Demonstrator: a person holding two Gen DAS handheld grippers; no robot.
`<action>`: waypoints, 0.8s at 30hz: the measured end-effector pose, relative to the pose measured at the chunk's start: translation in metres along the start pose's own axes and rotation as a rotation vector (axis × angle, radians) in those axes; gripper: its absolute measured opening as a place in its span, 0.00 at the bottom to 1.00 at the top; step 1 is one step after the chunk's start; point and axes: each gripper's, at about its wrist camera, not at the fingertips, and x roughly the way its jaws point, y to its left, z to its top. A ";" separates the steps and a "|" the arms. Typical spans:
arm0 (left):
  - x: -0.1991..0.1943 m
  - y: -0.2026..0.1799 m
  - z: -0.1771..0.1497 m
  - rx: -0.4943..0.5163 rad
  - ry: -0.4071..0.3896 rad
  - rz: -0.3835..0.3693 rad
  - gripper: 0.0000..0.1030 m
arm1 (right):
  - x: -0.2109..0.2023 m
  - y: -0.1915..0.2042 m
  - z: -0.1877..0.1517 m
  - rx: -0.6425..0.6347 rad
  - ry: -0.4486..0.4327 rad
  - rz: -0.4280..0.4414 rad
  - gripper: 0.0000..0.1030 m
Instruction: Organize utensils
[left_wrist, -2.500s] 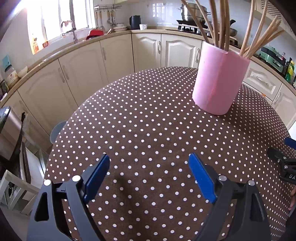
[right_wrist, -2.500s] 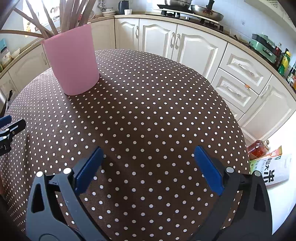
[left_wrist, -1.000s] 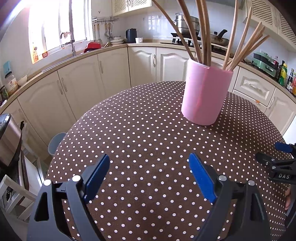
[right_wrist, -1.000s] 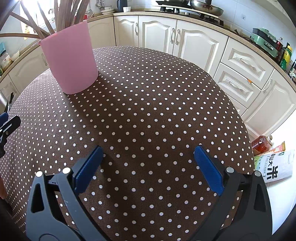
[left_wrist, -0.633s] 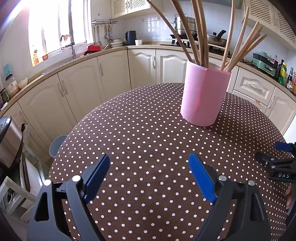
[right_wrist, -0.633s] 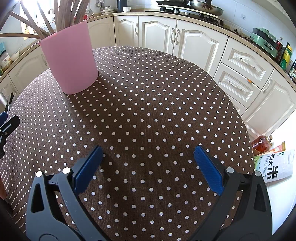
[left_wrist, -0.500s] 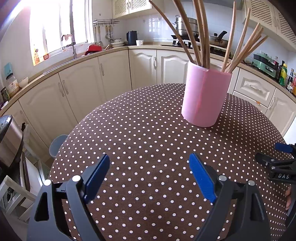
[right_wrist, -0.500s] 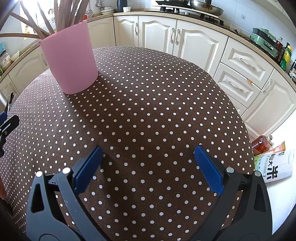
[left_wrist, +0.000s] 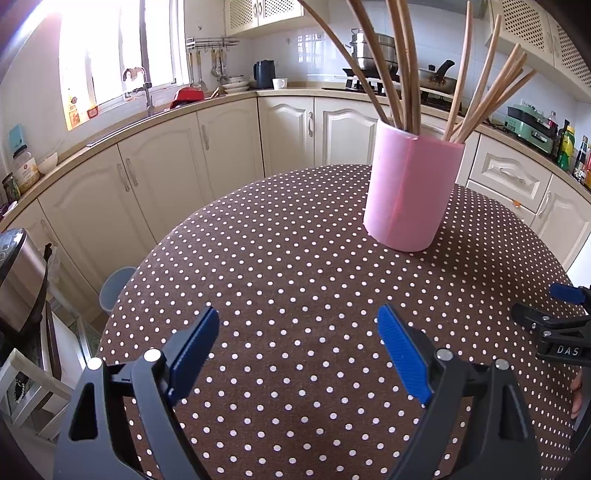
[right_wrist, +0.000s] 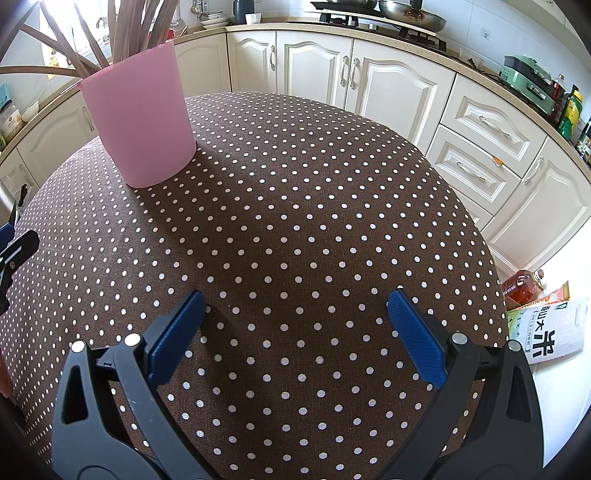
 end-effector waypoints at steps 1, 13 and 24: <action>0.000 0.000 0.000 0.000 -0.001 0.001 0.83 | 0.001 -0.001 0.000 0.000 0.000 0.000 0.94; -0.001 -0.002 0.000 0.003 -0.004 0.004 0.83 | 0.000 0.000 0.000 0.000 0.000 0.000 0.94; -0.001 -0.001 -0.001 0.000 -0.003 0.008 0.83 | 0.000 0.000 0.000 0.000 0.001 0.000 0.94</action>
